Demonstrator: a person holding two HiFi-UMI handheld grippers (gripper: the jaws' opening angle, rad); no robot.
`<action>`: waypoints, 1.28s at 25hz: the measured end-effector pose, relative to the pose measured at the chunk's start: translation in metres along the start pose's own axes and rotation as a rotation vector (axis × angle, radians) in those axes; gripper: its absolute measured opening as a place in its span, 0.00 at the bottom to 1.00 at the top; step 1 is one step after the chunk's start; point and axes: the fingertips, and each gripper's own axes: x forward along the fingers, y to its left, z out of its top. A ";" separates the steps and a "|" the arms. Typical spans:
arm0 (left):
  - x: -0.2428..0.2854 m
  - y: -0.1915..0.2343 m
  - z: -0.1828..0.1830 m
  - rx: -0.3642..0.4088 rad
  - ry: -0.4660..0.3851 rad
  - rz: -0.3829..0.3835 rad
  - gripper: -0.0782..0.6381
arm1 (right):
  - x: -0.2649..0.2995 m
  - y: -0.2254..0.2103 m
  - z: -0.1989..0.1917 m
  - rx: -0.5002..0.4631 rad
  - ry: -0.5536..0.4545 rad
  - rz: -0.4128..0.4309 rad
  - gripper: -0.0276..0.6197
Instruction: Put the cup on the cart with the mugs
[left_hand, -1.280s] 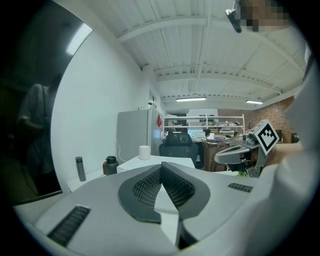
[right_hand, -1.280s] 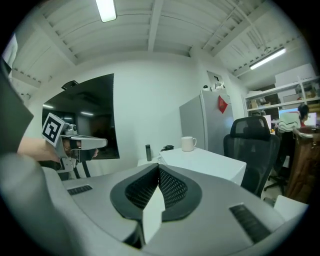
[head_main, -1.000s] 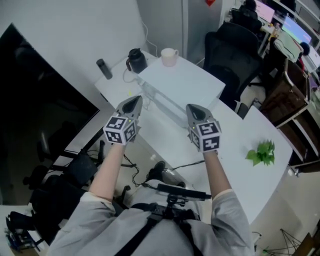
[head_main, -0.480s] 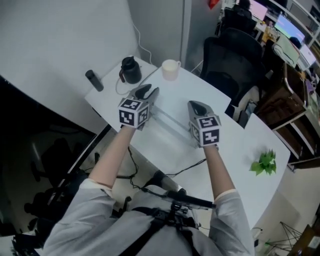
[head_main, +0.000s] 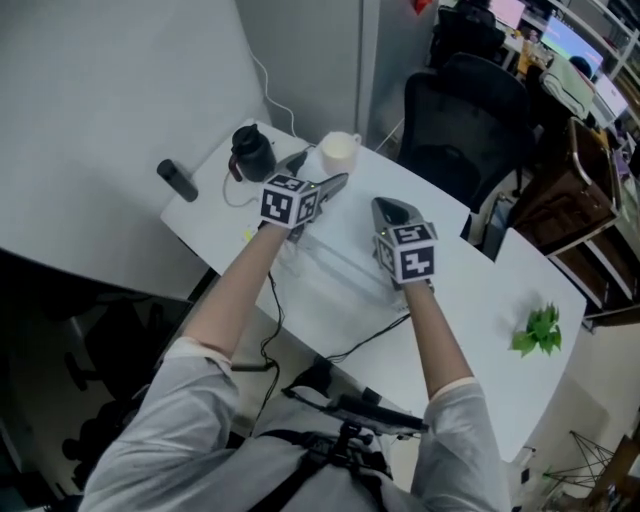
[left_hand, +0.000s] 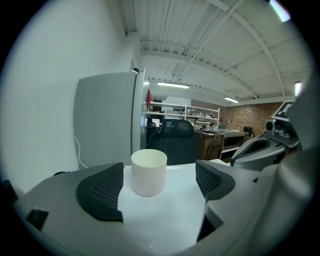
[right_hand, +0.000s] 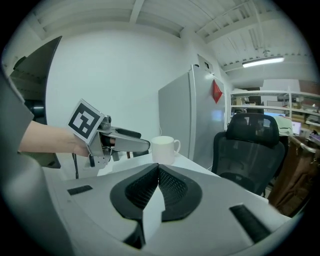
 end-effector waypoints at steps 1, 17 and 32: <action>0.007 0.001 -0.001 0.006 0.007 -0.012 0.73 | 0.004 -0.002 -0.001 0.005 0.005 -0.004 0.02; 0.090 0.027 -0.012 0.016 0.072 -0.034 0.84 | 0.027 -0.026 0.003 0.014 0.004 -0.084 0.02; 0.100 0.032 -0.016 0.042 0.080 -0.025 0.71 | 0.032 -0.031 0.001 0.028 0.005 -0.080 0.02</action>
